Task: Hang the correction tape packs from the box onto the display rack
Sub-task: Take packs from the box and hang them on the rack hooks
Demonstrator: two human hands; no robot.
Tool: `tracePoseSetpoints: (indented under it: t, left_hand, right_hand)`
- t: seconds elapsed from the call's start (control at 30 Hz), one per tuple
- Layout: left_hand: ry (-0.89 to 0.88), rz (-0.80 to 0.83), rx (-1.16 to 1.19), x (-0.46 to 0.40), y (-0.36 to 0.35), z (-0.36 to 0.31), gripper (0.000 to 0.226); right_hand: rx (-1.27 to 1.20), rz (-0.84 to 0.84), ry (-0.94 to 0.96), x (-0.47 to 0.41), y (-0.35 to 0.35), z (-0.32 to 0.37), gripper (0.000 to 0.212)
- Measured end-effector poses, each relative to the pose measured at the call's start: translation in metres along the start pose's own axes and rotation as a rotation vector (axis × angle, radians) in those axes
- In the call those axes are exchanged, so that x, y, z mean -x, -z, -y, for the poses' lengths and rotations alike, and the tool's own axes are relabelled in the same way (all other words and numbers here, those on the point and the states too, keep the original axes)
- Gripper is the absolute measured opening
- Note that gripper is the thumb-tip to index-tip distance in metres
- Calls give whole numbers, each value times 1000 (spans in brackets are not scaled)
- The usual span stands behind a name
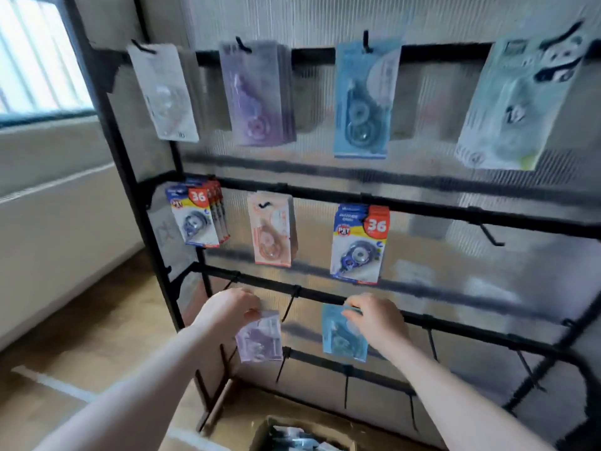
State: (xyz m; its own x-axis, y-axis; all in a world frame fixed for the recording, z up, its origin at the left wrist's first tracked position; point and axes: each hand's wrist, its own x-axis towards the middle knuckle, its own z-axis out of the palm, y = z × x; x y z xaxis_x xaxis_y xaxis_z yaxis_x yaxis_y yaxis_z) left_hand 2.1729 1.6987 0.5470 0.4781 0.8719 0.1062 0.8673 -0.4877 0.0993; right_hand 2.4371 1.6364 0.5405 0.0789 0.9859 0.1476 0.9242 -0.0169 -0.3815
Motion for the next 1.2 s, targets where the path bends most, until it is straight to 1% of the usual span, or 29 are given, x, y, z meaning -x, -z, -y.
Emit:
tracePoseSetpoints:
  t: [0.1, 0.23, 0.3, 0.4, 0.6, 0.8, 1.0, 1.1, 1.2]
  left_hand:
    - [-9, -90, -14, -1, 52, -6, 19]
    - [-15, -179, -30, -6, 109, -7, 21]
    - [-18, -202, -35, -10, 131, -6, 21]
    - [-30, -209, -49, -15, 155, -7, 21]
    - [-22, -235, -32, -31, 190, -8, 14]
    - [-30, -271, -38, -37, 212, -11, 13]
    - [-24, -284, -100, -42, 234, -12, 18]
    - [-20, -291, -89, -45, 246, -14, 17]
    - [-27, -293, -83, -47, 256, -16, 17]
  right_hand:
    - [-33, -53, 1, 2, 41, 17, 22]
    - [-4, -109, 38, -3, 87, 35, 21]
    - [-9, -140, 40, -7, 106, 42, 23]
    - [-4, -170, 94, -16, 132, 53, 23]
    - [-48, -217, 152, -35, 171, 66, 19]
    - [-84, -271, 164, -52, 201, 71, 16]
    - [-132, -333, 177, -65, 230, 77, 16]
    - [-146, -389, 196, -71, 245, 82, 14]
    - [-146, -462, 219, -79, 261, 89, 17]
